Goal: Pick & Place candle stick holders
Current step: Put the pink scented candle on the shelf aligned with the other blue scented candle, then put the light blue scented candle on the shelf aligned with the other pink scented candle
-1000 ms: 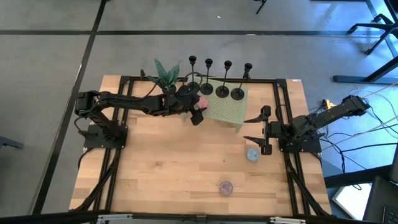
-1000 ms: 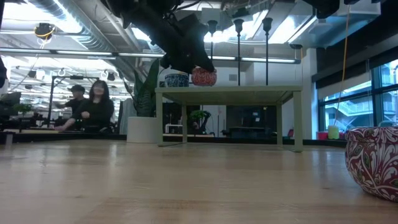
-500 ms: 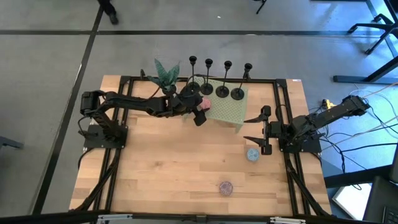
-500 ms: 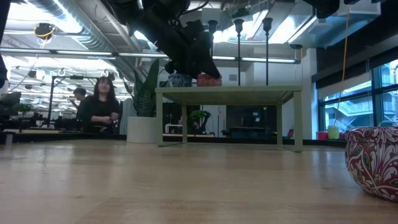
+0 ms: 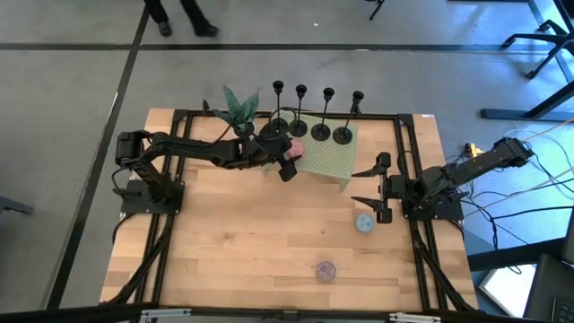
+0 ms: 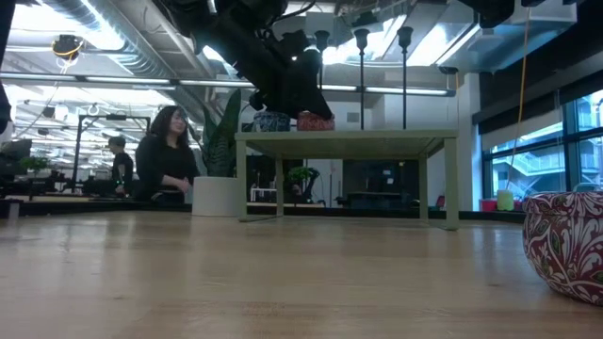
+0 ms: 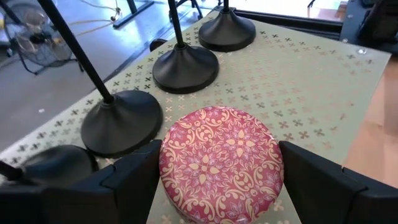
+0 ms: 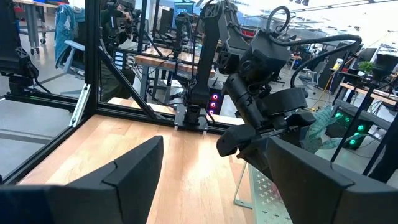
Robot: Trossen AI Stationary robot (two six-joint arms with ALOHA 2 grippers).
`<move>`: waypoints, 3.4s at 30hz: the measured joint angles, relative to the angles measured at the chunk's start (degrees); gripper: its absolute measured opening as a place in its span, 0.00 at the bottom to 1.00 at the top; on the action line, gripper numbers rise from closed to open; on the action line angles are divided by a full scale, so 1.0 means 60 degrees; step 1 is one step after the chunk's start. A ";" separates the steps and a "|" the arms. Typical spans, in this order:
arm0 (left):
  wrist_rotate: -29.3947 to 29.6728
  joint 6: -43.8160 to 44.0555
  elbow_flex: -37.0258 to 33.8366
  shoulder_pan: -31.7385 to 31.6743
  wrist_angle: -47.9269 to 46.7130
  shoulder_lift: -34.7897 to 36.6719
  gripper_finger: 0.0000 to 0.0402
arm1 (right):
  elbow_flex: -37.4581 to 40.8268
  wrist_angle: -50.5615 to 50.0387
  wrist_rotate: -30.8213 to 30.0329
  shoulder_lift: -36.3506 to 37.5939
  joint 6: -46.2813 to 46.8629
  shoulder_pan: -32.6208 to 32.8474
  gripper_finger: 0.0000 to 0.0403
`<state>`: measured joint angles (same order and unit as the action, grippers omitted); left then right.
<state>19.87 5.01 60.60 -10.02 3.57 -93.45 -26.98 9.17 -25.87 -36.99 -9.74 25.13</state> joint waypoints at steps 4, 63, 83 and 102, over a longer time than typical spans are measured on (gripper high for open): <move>-0.0022 -0.0452 0.0000 0.0000 0.0000 0.0000 0.76 | 0.0000 0.0000 -0.0001 0.0000 0.0000 0.0003 0.72; -0.0254 -0.0961 0.0000 -0.0124 -0.0153 0.0004 0.85 | 0.0000 0.0000 0.0000 0.0000 0.0004 0.0001 0.72; 0.0522 -0.1568 0.1056 0.0439 -0.0585 0.0004 0.90 | 0.0000 0.0000 0.0000 0.0000 0.0011 0.0000 0.72; 0.0436 -0.1782 0.1519 0.2356 -0.2728 0.1975 0.90 | -0.0002 -0.0031 0.0000 -0.0004 0.0044 0.0000 0.72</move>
<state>22.49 -5.68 69.71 4.11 -12.80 -81.60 -26.99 8.98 -25.87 -37.01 -9.47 25.13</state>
